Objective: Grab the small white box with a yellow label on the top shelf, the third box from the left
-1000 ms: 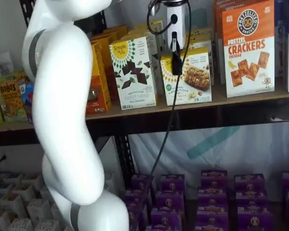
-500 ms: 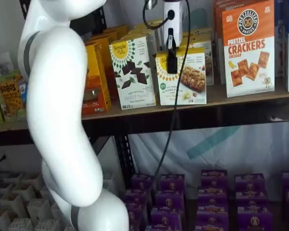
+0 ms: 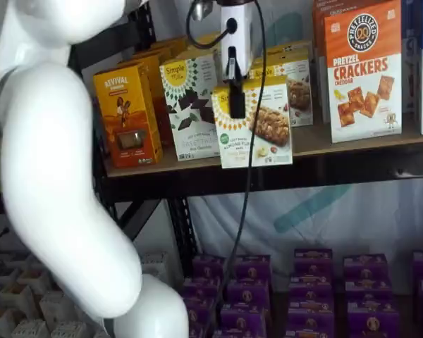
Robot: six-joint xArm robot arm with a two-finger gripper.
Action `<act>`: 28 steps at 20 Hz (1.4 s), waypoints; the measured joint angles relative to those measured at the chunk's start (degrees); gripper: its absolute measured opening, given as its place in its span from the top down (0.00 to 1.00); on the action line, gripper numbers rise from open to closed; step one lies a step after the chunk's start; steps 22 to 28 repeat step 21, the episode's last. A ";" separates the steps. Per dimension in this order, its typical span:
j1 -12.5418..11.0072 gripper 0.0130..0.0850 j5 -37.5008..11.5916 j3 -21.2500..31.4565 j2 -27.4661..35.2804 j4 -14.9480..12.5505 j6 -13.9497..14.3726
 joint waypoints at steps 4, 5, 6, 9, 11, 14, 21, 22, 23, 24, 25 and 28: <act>0.57 0.72 0.61 3.77 -4.36 -0.52 0.53; 0.73 0.72 0.85 4.36 -5.06 -0.65 0.66; 0.85 0.72 1.05 4.87 -5.70 -0.76 0.78; 1.29 0.72 2.10 6.50 -7.85 -1.19 1.18; 1.42 0.72 2.80 6.97 -8.56 -1.49 1.28; 1.43 0.72 3.58 8.02 -10.01 -1.78 1.27; 1.13 0.72 5.00 9.63 -12.17 -1.86 1.04; 1.13 0.72 5.00 9.63 -12.17 -1.86 1.04; 1.13 0.72 5.00 9.63 -12.17 -1.86 1.04; 1.13 0.72 5.00 9.63 -12.17 -1.86 1.04; 1.13 0.72 5.00 9.63 -12.17 -1.86 1.04; 1.13 0.72 5.00 9.63 -12.17 -1.86 1.04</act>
